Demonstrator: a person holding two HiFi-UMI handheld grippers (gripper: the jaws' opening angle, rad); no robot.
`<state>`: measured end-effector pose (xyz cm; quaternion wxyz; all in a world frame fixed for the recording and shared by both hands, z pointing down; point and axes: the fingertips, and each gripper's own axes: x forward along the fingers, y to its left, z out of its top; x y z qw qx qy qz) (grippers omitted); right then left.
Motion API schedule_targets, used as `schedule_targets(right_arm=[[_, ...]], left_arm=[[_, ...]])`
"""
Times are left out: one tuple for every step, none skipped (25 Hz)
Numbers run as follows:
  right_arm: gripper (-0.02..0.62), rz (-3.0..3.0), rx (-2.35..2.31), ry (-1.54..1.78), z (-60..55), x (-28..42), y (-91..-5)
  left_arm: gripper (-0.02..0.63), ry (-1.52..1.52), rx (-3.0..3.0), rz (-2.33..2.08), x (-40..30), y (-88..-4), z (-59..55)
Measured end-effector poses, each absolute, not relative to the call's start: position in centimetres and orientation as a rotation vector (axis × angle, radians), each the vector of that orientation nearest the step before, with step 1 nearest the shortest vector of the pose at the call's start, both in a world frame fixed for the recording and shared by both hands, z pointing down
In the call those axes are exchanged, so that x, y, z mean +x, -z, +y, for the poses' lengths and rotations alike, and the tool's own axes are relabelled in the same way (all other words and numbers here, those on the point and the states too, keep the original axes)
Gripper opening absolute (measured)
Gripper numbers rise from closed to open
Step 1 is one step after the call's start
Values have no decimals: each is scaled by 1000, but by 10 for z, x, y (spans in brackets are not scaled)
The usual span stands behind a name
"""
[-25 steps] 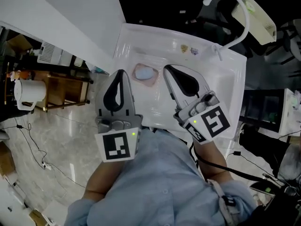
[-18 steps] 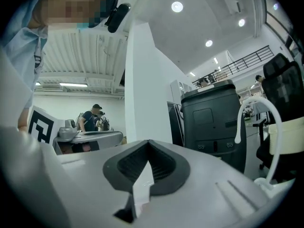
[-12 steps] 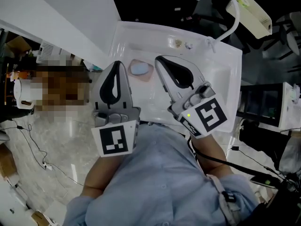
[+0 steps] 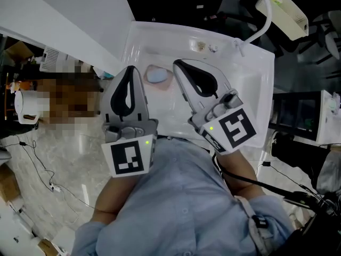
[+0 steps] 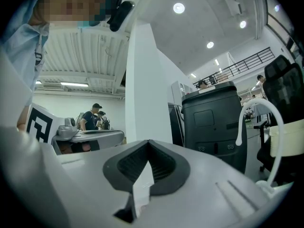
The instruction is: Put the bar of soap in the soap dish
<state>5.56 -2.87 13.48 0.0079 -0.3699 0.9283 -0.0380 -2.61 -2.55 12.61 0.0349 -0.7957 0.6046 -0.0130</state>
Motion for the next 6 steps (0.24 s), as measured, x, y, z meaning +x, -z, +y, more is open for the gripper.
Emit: schedule_targets(right_arm=[[0, 2902, -1157, 119, -29, 55, -135], [1, 2905, -1158, 122, -30, 55, -136], [0, 2908, -1160, 126, -30, 54, -137], [0, 2911, -1160, 128, -31, 54, -138], [0, 2912, -1159, 129, -31, 53, -138], [2, 2912, -1158, 130, -32, 53, -138]], left_arm=[[6, 41, -2447, 1856, -26, -126, -26], [6, 41, -2448, 1855, -26, -126, -27], [6, 41, -2449, 1853, -27, -126, -27], [6, 40, -2450, 1853, -27, -126, -28], [6, 40, -2451, 1852, -27, -126, -29], [6, 39, -2452, 1851, -27, -126, -29]])
